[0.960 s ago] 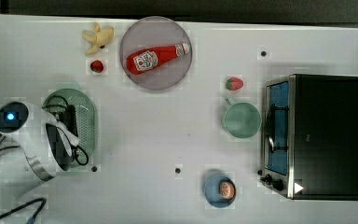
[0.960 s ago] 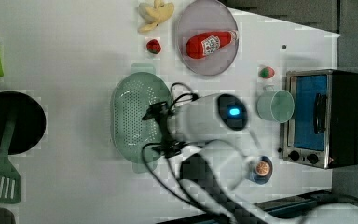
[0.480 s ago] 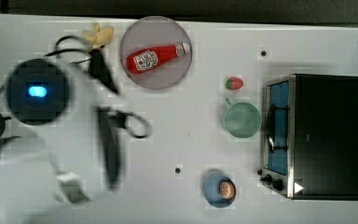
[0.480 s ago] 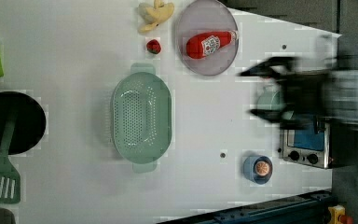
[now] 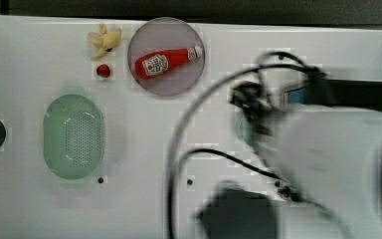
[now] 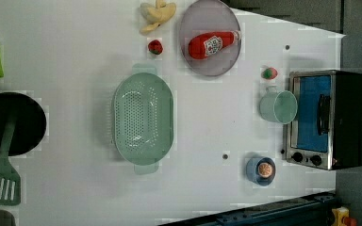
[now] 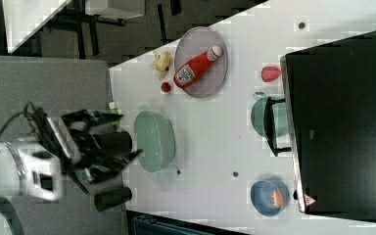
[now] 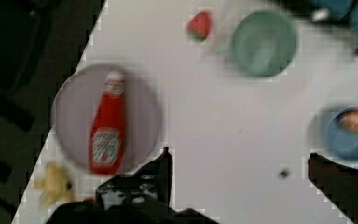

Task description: Drag strainer right to left.

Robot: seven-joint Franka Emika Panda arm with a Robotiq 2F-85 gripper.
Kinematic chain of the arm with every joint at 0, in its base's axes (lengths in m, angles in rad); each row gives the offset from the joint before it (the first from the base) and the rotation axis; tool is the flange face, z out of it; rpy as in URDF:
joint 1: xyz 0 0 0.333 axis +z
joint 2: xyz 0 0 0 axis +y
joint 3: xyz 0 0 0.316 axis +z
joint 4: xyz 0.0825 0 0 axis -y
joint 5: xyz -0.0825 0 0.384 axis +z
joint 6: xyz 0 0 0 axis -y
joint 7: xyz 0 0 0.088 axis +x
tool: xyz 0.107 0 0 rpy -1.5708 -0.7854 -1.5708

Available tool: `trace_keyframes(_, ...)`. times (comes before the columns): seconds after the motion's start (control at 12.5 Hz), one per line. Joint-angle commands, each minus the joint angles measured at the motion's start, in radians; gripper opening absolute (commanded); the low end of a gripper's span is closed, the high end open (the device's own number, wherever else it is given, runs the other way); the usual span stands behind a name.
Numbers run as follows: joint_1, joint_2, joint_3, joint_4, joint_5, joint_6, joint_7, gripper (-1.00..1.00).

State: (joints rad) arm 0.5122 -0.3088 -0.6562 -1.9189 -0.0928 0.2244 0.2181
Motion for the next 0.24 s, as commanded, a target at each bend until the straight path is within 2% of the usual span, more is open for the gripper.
trace_keyframes(0.08,0.037,0.027,0.046,-0.041,-0.06,-0.066,-0.157,1.0)
trace_keyframes(0.24,0.037,0.035,0.046,-0.041,-0.06,-0.06,-0.156,1.0)
